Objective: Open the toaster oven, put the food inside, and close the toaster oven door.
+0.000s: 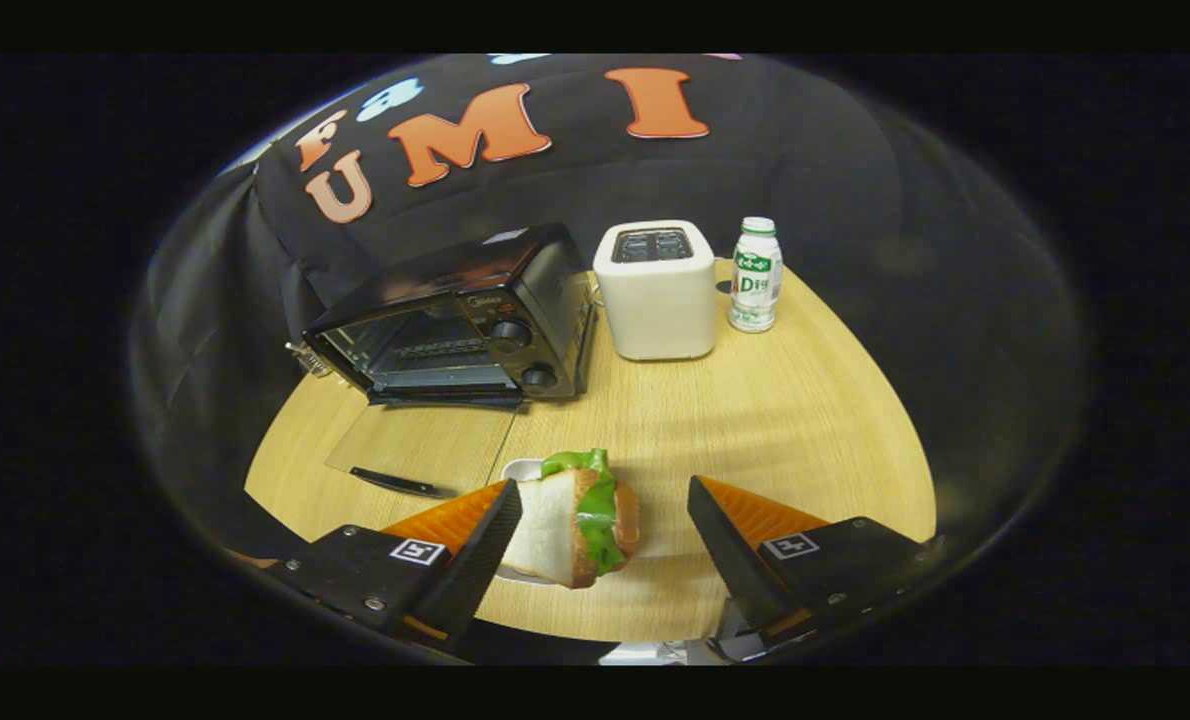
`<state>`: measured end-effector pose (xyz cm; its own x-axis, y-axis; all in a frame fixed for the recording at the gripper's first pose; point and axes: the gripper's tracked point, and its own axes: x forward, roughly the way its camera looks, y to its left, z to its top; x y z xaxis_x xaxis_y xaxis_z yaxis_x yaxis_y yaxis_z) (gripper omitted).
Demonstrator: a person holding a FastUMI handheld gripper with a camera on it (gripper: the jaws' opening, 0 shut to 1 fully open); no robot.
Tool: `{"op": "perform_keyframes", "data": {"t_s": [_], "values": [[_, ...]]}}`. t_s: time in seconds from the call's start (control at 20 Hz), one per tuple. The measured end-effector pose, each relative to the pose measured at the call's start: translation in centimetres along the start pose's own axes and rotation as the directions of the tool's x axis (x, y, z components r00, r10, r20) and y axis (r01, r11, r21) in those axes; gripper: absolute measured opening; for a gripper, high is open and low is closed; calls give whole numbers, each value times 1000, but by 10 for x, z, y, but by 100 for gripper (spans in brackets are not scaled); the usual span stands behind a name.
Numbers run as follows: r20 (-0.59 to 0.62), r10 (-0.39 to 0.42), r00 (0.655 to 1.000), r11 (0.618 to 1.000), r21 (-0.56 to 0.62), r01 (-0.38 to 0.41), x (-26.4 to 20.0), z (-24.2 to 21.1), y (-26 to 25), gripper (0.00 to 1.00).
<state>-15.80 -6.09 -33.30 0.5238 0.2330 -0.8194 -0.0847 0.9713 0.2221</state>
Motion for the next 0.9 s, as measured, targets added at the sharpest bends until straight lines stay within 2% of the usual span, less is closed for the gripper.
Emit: {"op": "perform_keyframes", "data": {"t_s": [0.25, 0.45, 0.5, 0.55, 0.6, 0.7, 0.8, 0.9], "values": [[-121, 96, 988, 991, 104, -83, 31, -40, -4, 99], [-150, 166, 975, 972, 190, -136, 44, -47, 12, 96], [-156, 176, 972, 967, 214, -141, 43, -49, 13, 86], [-161, 190, 969, 959, 243, -147, 42, -49, 16, 81], [-165, 196, 967, 950, 278, -145, 40, -49, 18, 67], [-171, 229, 958, 921, 358, -156, 32, -48, 23, 52], [-152, 219, 964, 906, 400, -142, 27, -44, 23, 39], [-137, 204, 969, 904, 407, -133, 18, -40, 26, 37]]}}
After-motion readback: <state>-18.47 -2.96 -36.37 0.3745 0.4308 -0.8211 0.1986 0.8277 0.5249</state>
